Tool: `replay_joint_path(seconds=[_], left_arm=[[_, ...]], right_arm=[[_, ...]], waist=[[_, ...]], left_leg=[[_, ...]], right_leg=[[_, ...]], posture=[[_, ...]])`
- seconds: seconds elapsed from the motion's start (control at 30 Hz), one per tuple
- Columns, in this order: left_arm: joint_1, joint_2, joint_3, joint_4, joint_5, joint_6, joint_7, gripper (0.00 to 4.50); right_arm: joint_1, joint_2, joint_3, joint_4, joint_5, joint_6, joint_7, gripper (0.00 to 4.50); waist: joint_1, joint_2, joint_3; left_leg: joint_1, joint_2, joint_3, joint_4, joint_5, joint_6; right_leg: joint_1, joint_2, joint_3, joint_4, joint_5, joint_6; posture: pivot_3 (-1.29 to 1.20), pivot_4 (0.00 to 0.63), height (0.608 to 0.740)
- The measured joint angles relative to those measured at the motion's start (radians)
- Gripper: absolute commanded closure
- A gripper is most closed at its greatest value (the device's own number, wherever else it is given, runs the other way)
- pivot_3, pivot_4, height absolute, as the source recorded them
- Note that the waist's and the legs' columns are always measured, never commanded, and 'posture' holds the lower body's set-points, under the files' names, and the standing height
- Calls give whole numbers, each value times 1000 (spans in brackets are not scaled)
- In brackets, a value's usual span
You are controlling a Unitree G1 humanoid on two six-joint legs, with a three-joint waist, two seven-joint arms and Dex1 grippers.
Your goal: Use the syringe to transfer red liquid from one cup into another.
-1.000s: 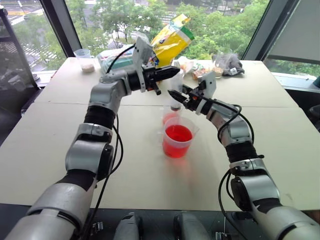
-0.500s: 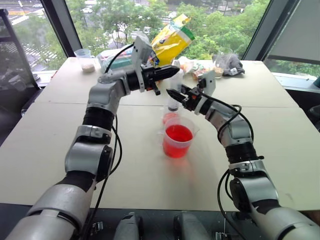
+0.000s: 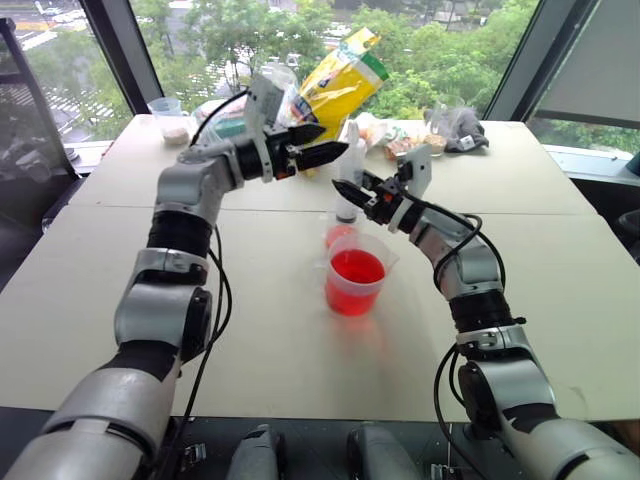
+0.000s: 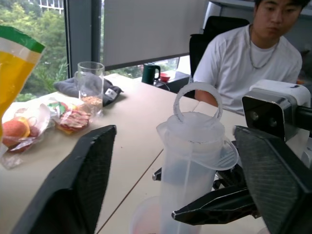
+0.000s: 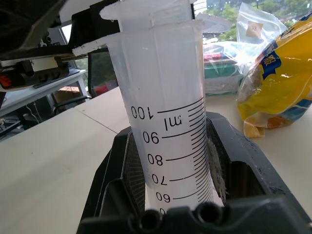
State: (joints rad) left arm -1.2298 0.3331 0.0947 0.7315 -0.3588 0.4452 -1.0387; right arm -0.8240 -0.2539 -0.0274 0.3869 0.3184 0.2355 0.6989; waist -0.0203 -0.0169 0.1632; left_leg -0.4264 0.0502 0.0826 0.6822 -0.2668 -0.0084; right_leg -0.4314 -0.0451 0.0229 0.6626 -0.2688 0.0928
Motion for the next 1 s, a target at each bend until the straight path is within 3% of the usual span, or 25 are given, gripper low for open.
replay_joint_path(seconds=[0.17,0.4,0.57,0.7,0.9,1.0], left_arm=[[43,97,3,-118,-25,61,-42,85],[241,180,-3,-321,-73,185,-99,85],[362,240,-3,-500,-133,261,-137,85],[447,256,-4,-596,-159,292,-138,85],[554,257,-9,-716,-196,313,-118,85],[590,261,-26,-748,-197,310,-115,85]], right_arm=[[-1,-3,-3,1,0,-4,0,3117],[-47,-6,-59,-9,39,66,-47,3117],[-206,-65,-133,-102,92,362,-220,3117],[-328,-182,-180,-131,110,705,-354,3117],[-273,-401,-170,-178,114,1177,-392,3117],[-179,-481,-124,-227,117,1272,-364,3117]], waist=[[-5,0,0],[-2,0,0],[1,1,0],[8,1,0],[7,1,0],[4,1,0]], left_leg=[[0,0,0,-1,0,0],[0,0,0,0,0,0],[0,1,0,-1,0,0],[0,1,0,-1,0,0],[-1,0,1,-2,-1,2],[-1,0,1,-2,-1,2]], right_leg=[[0,0,0,0,0,0],[0,-1,0,1,0,0],[-1,-1,0,2,0,0],[0,-3,0,0,0,-1],[0,-4,1,-3,0,-1],[0,-3,1,-4,0,-1]], posture=[[0,150,740],[0,150,740],[0,150,740],[0,150,740],[0,150,740],[0,150,740]])
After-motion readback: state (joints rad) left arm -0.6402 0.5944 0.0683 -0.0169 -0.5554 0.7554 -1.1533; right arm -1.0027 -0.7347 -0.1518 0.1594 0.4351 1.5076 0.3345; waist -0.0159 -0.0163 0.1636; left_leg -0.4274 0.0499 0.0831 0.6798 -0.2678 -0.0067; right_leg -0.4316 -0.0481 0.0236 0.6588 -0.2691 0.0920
